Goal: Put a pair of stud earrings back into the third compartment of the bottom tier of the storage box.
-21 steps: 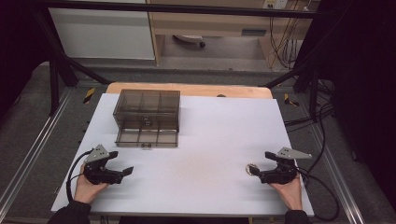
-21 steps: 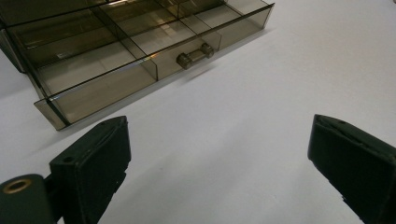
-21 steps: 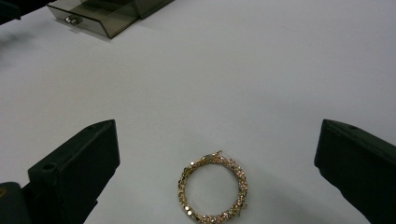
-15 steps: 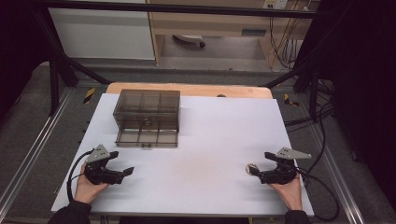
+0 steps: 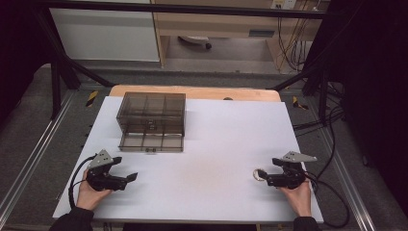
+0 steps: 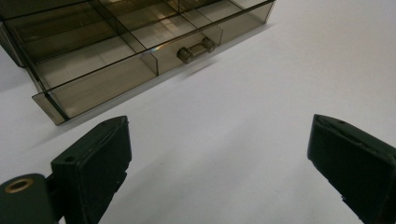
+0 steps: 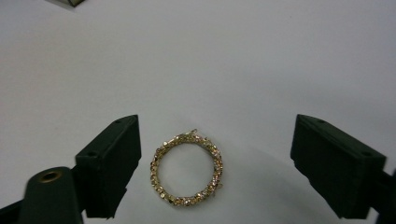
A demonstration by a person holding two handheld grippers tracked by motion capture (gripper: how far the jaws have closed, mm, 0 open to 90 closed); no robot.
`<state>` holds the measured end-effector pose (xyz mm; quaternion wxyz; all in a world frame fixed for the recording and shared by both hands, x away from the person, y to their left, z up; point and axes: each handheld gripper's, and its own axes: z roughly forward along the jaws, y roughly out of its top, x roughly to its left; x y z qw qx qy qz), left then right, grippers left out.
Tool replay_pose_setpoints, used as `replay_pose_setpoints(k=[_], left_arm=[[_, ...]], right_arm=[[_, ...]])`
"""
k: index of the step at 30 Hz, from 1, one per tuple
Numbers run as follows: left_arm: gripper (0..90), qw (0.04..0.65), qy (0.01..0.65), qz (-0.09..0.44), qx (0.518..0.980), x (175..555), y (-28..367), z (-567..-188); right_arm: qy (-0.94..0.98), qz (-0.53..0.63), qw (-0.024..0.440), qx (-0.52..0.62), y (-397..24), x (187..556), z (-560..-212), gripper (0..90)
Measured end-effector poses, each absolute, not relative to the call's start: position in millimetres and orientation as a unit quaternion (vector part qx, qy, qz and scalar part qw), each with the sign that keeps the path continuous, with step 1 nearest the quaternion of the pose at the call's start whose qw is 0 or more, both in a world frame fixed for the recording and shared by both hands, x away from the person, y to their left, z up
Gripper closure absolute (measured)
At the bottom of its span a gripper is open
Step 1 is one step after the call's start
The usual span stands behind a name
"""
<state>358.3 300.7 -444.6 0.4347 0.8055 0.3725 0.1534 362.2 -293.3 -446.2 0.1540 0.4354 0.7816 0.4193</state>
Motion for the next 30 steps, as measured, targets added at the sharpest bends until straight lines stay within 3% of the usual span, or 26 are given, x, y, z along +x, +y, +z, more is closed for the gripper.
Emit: replay_pose_setpoints(k=[15, 21, 30], left_arm=[[6.3, 0.435, 0.376, 0.154, 0.804, 356.9, 302.9, -444.5], [6.3, 0.432, 0.376, 0.154, 0.805, 357.0, 302.5, -445.2], [6.3, 0.431, 0.377, 0.155, 0.805, 357.2, 303.3, -445.6]], right_arm=[[0.795, 0.380, 0.142, 0.450, -290.1, 361.5, -450.4, 61.4], [0.795, 0.376, 0.145, 0.453, -289.9, 362.0, -450.8, 72.7], [0.797, 0.365, 0.140, 0.461, -289.5, 362.7, -450.8, 82.2]])
